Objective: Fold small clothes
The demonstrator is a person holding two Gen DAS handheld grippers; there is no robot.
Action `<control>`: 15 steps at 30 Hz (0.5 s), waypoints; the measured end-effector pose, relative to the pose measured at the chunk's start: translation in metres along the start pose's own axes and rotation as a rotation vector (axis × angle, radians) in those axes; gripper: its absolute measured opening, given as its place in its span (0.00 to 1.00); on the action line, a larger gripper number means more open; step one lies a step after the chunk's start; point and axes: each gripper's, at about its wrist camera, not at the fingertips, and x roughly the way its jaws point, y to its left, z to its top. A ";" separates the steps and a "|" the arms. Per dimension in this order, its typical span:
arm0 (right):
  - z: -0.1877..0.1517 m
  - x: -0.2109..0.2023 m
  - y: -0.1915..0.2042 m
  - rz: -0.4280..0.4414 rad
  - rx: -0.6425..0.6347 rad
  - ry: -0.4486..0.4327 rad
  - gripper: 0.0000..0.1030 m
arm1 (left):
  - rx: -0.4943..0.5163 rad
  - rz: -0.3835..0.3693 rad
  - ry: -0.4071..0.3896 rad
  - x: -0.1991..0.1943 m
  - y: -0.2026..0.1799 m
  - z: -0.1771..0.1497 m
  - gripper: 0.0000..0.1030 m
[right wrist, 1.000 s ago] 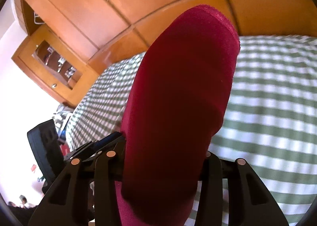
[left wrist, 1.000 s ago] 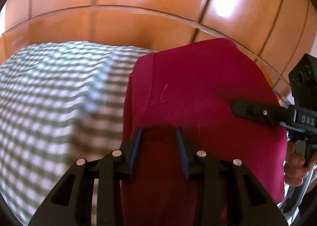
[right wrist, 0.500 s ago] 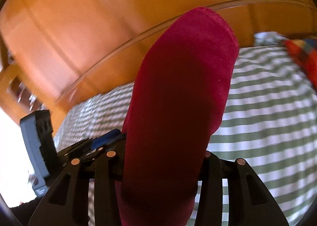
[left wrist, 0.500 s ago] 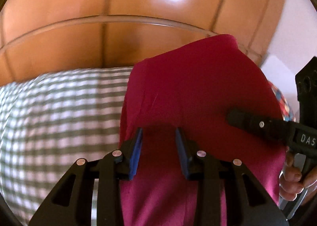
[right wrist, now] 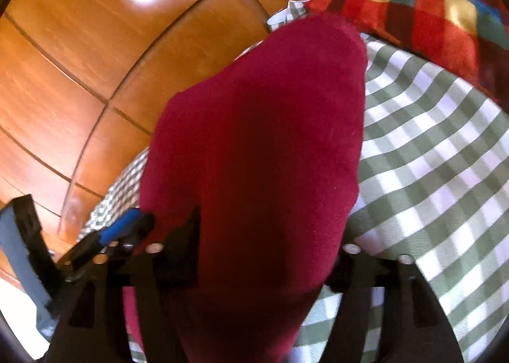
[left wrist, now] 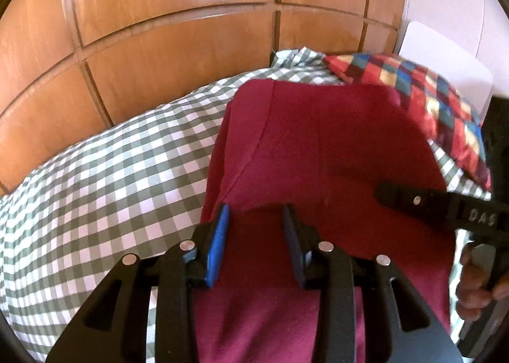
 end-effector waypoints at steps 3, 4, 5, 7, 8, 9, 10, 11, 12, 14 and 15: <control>-0.002 -0.028 -0.004 -0.096 -0.030 -0.062 0.71 | -0.036 0.008 -0.050 -0.019 0.005 0.000 0.37; -0.007 -0.039 0.001 -0.142 -0.052 -0.102 0.71 | -0.050 0.016 -0.068 -0.026 0.007 -0.003 0.37; -0.008 -0.049 0.004 -0.183 -0.077 -0.145 0.71 | -0.060 0.015 -0.080 -0.031 0.008 -0.005 0.37; -0.012 -0.069 0.018 -0.240 -0.129 -0.227 0.71 | -0.083 0.015 -0.090 -0.039 0.012 -0.010 0.37; -0.014 -0.075 0.023 -0.232 -0.154 -0.244 0.71 | -0.090 0.012 -0.084 -0.038 0.013 -0.011 0.37; -0.019 -0.075 0.035 -0.210 -0.205 -0.235 0.71 | -0.092 0.017 -0.067 -0.035 0.014 -0.014 0.37; -0.025 -0.070 0.048 -0.205 -0.263 -0.213 0.71 | -0.092 0.026 -0.051 -0.030 0.014 -0.016 0.37; -0.023 -0.062 0.055 -0.206 -0.294 -0.197 0.71 | -0.095 0.033 -0.023 -0.021 0.015 -0.018 0.38; -0.031 -0.050 0.063 -0.204 -0.331 -0.161 0.71 | -0.101 0.032 -0.011 -0.016 0.015 -0.020 0.40; -0.042 -0.027 0.069 -0.239 -0.366 -0.101 0.71 | -0.119 0.043 0.001 -0.007 0.017 -0.022 0.47; -0.048 -0.012 0.068 -0.298 -0.385 -0.081 0.71 | -0.121 0.053 0.006 -0.004 0.017 -0.022 0.53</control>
